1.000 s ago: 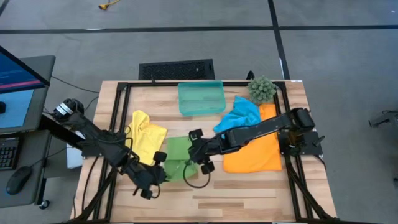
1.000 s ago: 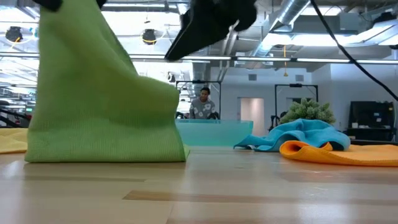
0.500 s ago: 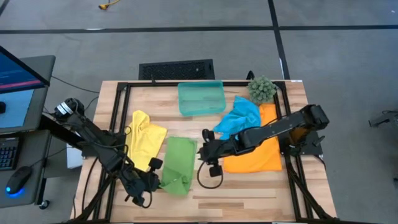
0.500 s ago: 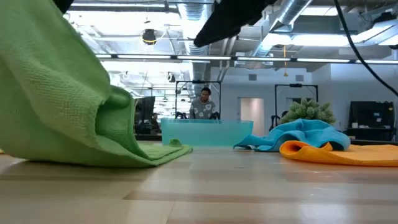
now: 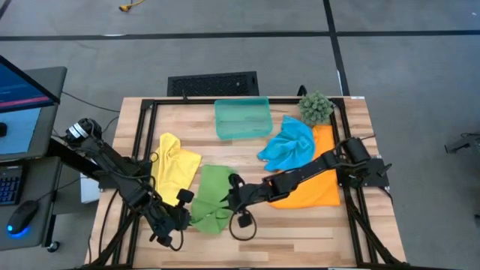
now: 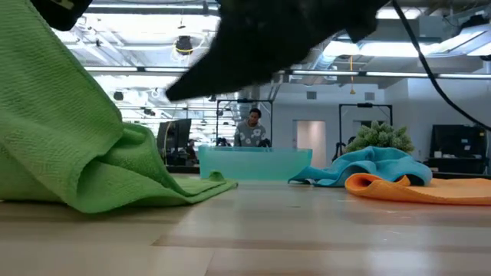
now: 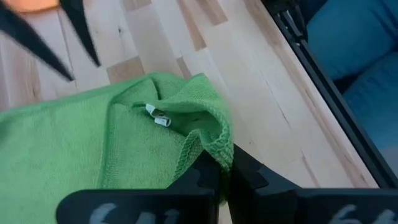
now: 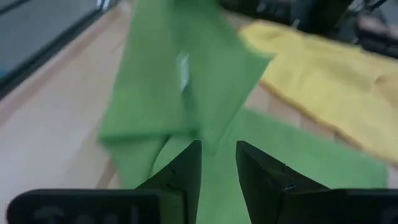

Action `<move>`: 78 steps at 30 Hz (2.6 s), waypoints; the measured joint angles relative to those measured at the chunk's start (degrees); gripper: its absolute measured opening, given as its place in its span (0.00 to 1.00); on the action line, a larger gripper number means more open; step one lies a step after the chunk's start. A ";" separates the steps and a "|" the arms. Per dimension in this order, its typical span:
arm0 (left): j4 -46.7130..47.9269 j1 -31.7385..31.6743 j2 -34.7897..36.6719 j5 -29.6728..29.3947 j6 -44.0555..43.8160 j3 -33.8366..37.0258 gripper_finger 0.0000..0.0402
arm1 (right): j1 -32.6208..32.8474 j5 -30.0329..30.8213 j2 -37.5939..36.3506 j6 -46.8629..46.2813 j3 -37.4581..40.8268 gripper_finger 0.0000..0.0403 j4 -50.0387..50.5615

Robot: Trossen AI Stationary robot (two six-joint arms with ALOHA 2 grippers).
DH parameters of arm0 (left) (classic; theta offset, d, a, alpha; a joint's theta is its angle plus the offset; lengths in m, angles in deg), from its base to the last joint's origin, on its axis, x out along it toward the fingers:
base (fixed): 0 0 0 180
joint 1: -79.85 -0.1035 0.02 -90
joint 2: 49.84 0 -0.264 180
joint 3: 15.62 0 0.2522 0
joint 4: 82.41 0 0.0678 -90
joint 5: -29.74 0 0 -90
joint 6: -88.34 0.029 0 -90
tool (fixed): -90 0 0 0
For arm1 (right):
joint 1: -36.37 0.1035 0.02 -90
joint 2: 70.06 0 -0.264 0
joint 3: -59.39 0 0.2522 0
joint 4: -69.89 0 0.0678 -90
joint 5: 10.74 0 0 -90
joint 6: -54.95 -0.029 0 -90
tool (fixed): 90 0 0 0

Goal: Roll microfiber towels into tight, uniform cylinder then place into a basket
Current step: Roll the green microfiber cloth

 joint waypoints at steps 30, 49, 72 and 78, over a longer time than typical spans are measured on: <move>-0.84 -0.02 0.00 1.06 5.04 0.00 0.00 | -6.50 -8.26 0.36 -12.37 -0.97 0.56 -5.51; -2.79 -0.03 0.00 0.64 7.04 -0.01 0.00 | -4.96 -7.33 0.43 -14.36 -0.97 0.48 -7.66; -2.27 -0.02 0.00 0.66 8.43 -0.02 0.00 | -5.73 -13.94 10.07 -19.98 -4.16 0.46 -11.45; -2.29 -0.04 0.00 0.45 8.45 -0.02 0.00 | -5.81 -14.28 9.70 -20.75 -4.69 0.44 -10.19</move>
